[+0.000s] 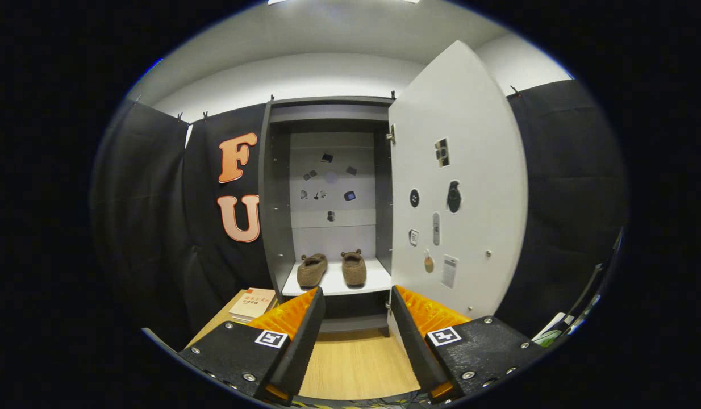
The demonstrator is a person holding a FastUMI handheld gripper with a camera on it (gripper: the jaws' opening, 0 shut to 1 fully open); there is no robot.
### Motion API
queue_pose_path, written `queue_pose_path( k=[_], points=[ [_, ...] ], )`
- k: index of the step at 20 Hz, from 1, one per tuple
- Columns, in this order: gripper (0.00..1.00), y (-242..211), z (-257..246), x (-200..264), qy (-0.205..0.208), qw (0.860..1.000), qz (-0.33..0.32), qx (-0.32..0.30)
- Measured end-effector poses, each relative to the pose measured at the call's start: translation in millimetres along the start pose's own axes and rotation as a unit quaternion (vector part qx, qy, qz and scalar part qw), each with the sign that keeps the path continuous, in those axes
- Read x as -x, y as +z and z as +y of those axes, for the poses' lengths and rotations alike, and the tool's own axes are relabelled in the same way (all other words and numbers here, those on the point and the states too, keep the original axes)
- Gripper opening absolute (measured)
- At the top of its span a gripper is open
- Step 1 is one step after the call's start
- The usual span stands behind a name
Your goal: Open the shoe cabinet door, grab the shoes and put them into the shoe cabinet, then close the shoe cabinet door.
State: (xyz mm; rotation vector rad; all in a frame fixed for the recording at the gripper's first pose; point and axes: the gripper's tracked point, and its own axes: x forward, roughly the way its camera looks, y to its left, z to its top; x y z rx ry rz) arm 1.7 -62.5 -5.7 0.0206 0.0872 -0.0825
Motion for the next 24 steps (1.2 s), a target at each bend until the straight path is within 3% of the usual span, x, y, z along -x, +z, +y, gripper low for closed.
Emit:
queue_pose_path(
  k=[7, 12, 18, 24],
  points=[
    [0.75, -6, -90, 48, -0.076, 0.997, 0.002, -0.002],
    [0.75, -7, -159, 57, -0.125, 0.992, 0.005, -0.002],
    [0.76, -21, -210, 33, -0.126, 0.991, 0.018, -0.027],
    [0.77, -24, -210, -10, -0.079, 0.996, 0.014, -0.049]
  ],
)
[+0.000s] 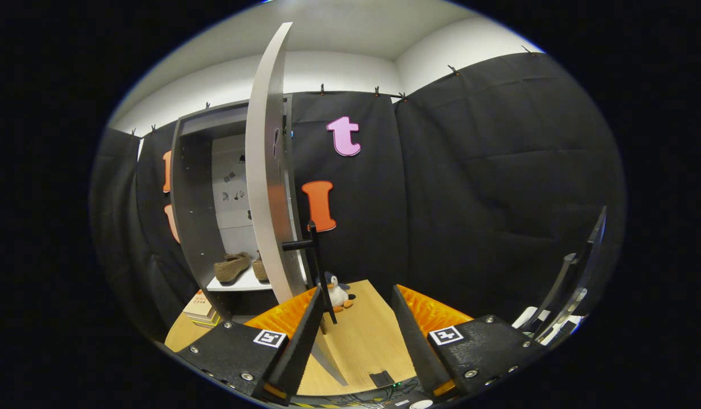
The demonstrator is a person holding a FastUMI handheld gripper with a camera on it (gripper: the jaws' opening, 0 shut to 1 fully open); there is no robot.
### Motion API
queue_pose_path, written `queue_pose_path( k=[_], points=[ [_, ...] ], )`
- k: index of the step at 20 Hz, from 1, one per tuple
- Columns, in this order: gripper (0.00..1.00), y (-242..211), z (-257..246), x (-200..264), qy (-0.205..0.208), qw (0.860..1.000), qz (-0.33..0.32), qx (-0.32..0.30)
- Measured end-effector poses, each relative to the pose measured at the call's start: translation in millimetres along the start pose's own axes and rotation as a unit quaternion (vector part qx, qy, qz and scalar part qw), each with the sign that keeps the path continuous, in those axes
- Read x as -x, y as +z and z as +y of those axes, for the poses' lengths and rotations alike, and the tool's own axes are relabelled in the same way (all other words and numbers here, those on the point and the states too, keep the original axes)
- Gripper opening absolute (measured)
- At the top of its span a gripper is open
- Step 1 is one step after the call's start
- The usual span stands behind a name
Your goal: Open the shoe cabinet door, grab the shoes and put them into the shoe cabinet, then close the shoe cabinet door.
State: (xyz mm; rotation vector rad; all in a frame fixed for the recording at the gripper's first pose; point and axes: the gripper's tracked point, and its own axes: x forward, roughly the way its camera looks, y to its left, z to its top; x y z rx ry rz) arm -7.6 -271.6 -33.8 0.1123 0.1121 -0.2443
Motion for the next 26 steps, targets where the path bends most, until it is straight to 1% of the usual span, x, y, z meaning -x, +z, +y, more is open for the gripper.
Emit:
queue_pose_path(
  k=[2, 4, 9, 11, 14, 21, 23, 24, 26],
  points=[
    [0.77, 0, 10, -13, 0.018, 1.000, 0.001, -0.012],
    [0.77, -4, 11, -20, 0.015, 1.000, 0.003, -0.007],
    [0.78, 0, 30, -24, 0.029, 0.999, -0.012, 0.011],
    [0.77, -2, 43, -20, 0.049, 0.999, -0.013, 0.011],
    [0.76, -5, 72, -15, 0.092, 0.996, -0.017, 0.011],
    [0.77, -13, 139, -14, 0.182, 0.983, -0.016, 0.009],
    [0.77, -13, 154, -21, 0.195, 0.981, -0.011, 0.004],
    [0.77, -14, 137, -11, 0.198, 0.980, -0.011, 0.004],
    [0.77, -13, 138, -12, 0.203, 0.979, -0.012, 0.009]
  ],
)
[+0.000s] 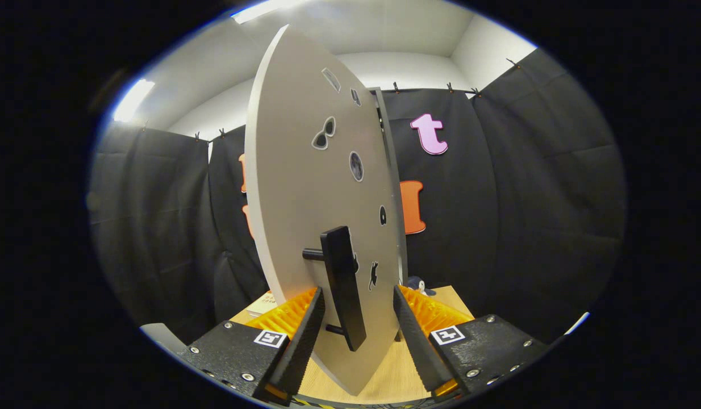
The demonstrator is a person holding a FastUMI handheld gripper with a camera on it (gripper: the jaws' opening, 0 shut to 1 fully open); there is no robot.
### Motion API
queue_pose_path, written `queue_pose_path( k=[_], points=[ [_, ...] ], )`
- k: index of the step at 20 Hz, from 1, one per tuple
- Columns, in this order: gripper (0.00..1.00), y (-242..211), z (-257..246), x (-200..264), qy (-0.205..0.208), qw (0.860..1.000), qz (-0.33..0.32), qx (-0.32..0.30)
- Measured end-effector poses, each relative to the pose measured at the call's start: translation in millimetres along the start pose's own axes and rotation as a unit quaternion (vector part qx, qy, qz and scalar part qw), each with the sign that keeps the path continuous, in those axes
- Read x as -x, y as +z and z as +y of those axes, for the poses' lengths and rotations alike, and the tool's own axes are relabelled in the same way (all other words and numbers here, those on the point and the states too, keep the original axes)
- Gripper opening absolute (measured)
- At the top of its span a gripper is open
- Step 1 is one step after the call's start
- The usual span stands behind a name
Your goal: Open the shoe cabinet door, grab the shoes and put them into the shoe cabinet, then close the shoe cabinet door.
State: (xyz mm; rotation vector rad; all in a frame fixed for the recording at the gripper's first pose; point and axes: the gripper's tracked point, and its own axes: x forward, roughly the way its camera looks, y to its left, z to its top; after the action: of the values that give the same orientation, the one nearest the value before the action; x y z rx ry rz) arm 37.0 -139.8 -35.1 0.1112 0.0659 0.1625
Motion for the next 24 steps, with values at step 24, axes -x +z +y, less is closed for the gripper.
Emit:
queue_pose_path(
  k=[24],
  points=[
    [0.78, -3, 40, -49, 0.066, 0.998, 0.008, 0.022]
  ],
)
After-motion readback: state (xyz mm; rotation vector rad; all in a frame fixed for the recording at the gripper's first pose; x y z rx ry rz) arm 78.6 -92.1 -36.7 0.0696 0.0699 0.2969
